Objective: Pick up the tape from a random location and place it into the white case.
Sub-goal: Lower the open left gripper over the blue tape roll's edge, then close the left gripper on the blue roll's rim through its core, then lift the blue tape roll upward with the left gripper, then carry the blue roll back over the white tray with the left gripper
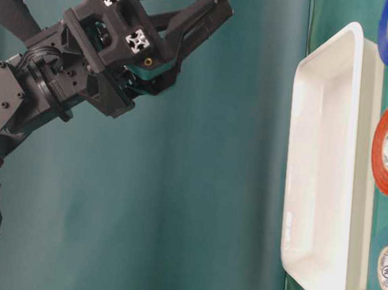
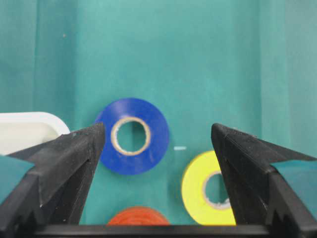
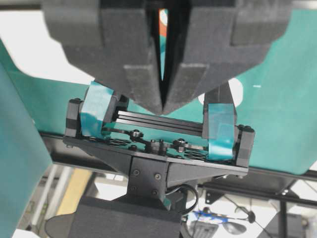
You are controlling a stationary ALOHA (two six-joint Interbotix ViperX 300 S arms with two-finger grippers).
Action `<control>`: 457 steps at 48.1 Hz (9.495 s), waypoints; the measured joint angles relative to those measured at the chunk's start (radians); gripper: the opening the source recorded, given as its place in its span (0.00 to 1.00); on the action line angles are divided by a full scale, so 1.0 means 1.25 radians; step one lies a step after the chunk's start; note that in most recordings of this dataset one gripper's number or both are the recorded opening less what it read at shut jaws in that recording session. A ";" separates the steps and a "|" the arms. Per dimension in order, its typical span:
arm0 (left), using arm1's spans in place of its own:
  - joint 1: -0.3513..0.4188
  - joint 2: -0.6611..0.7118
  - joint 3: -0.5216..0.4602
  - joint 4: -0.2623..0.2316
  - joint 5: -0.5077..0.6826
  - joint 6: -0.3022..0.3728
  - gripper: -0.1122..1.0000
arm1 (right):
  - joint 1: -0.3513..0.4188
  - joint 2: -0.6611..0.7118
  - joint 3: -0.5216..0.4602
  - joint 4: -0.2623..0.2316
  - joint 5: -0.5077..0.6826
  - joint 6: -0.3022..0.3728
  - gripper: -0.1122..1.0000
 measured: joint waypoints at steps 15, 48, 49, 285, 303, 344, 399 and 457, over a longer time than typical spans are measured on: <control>-0.005 0.000 0.000 0.001 -0.004 0.000 0.89 | 0.001 0.000 0.000 0.000 -0.001 0.001 0.10; -0.007 0.001 0.060 0.000 -0.090 -0.001 0.89 | 0.000 0.000 0.000 0.000 -0.001 0.001 0.10; -0.007 0.002 0.064 0.001 -0.093 -0.001 0.89 | 0.001 0.000 0.000 0.000 -0.002 0.001 0.10; -0.011 0.130 0.108 0.001 -0.199 -0.009 0.34 | 0.001 0.017 0.000 0.000 -0.002 0.000 0.10; -0.011 -0.017 0.108 0.001 -0.108 0.016 0.34 | 0.001 0.018 0.000 0.000 -0.004 0.000 0.10; -0.011 -0.056 -0.033 0.002 0.080 0.050 0.33 | 0.001 0.022 0.000 0.000 -0.002 0.001 0.10; -0.010 -0.056 -0.038 0.002 0.085 0.050 0.33 | 0.001 0.022 0.000 0.000 -0.001 0.001 0.10; 0.174 -0.081 -0.013 0.002 0.080 0.052 0.33 | 0.001 0.022 0.000 0.000 -0.002 0.000 0.10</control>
